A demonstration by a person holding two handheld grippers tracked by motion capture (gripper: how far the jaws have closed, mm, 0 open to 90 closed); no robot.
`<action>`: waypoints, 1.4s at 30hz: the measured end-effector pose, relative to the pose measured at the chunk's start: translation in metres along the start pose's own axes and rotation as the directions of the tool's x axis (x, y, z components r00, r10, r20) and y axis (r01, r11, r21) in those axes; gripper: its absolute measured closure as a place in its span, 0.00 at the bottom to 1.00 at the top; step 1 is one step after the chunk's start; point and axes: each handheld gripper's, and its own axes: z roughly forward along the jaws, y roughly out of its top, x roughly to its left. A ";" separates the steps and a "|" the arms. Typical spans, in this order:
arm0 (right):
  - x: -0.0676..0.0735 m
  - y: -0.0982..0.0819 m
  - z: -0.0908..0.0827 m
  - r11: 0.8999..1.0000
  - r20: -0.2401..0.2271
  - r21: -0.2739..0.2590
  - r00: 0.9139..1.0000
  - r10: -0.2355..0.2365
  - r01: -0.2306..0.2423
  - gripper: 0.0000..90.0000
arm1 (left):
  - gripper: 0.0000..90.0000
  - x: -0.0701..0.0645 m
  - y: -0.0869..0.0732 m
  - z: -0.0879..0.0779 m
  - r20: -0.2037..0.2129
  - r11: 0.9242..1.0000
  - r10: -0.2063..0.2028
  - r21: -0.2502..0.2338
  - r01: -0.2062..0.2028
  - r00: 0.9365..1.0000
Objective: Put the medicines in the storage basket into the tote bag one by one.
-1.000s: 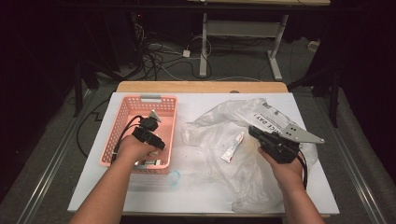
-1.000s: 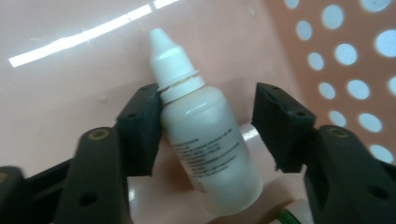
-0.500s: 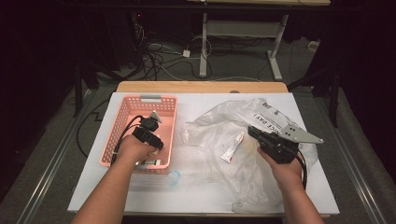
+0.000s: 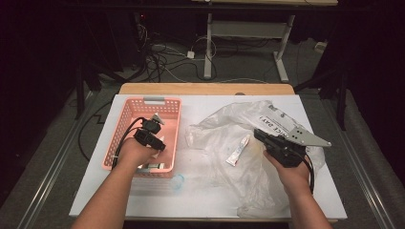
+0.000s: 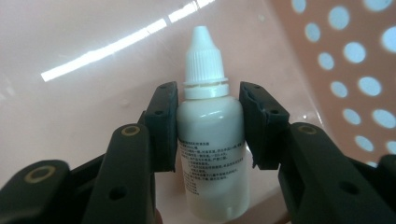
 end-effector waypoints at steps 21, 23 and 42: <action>0.001 0.000 0.000 1.000 0.001 -0.001 1.000 -0.003 0.003 1.00 | 0.65 -0.010 -0.032 -0.043 0.054 0.942 0.042 -0.334 -0.022 0.998; 0.001 0.000 0.000 1.000 0.002 0.001 1.000 -0.004 0.004 1.00 | 0.65 -0.013 -0.035 -0.046 0.058 0.932 0.047 -0.360 -0.023 0.997; 0.003 -0.001 0.001 1.000 0.000 0.006 1.000 -0.007 0.007 1.00 | 0.65 -0.045 -0.068 -0.062 0.060 0.827 0.105 -0.559 -0.053 0.993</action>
